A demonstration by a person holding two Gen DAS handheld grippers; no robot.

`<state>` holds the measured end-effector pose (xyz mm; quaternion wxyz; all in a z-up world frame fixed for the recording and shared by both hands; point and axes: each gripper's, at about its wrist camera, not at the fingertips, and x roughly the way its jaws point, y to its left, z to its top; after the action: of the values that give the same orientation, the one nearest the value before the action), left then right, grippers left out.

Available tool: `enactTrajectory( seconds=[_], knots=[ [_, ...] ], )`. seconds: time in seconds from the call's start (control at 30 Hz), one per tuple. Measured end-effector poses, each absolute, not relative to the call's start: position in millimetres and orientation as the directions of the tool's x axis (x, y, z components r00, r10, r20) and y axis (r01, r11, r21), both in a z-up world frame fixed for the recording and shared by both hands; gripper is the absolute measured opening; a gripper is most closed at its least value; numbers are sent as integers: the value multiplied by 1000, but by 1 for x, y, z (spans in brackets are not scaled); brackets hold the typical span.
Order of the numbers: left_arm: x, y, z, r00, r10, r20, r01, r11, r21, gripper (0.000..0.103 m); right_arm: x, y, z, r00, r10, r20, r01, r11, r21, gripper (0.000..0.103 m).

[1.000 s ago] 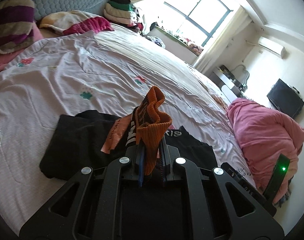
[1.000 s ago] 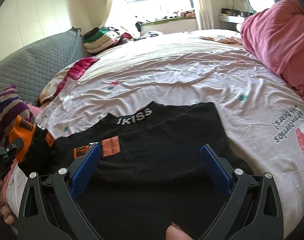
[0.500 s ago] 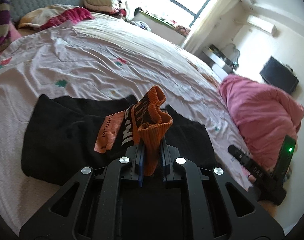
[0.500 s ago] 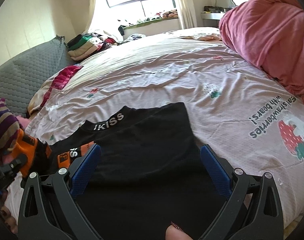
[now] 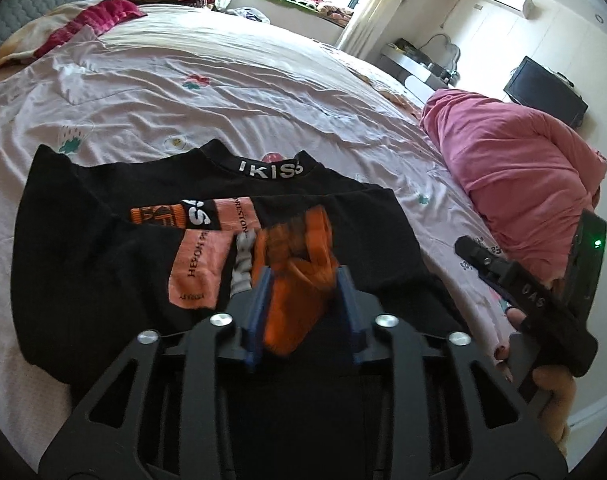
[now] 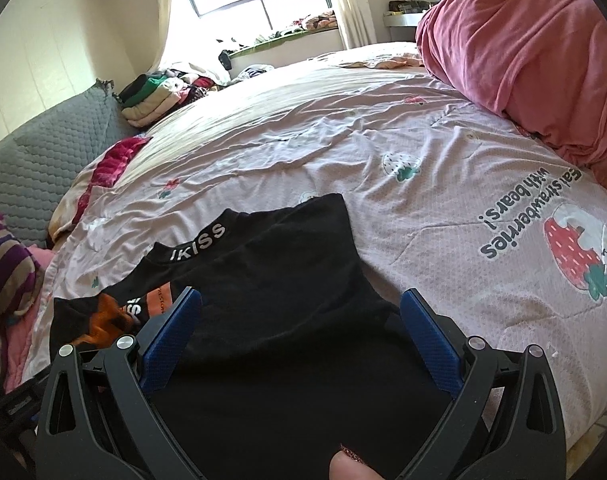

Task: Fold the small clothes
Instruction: 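Lower the orange cuff onto the shirt and open the left gripper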

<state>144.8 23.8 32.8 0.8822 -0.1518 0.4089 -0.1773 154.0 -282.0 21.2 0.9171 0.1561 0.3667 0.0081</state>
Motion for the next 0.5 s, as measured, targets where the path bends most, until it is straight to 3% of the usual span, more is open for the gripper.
enactTrajectory(
  seconds=[0.07, 0.17, 0.5],
  knots=[
    [144, 27, 35, 604, -449, -658, 193, 884, -425, 39, 155, -280, 20, 727, 139, -672, 92, 951, 296, 98],
    [145, 33, 38, 615, -440, -655, 180, 886, -427, 42, 156, -272, 16, 717, 152, -680, 71, 955, 288, 98],
    [156, 69, 44, 665, -270, -696, 45, 945, -323, 85, 155, -214, -5, 625, 295, -723, -88, 947, 310, 98]
  ],
)
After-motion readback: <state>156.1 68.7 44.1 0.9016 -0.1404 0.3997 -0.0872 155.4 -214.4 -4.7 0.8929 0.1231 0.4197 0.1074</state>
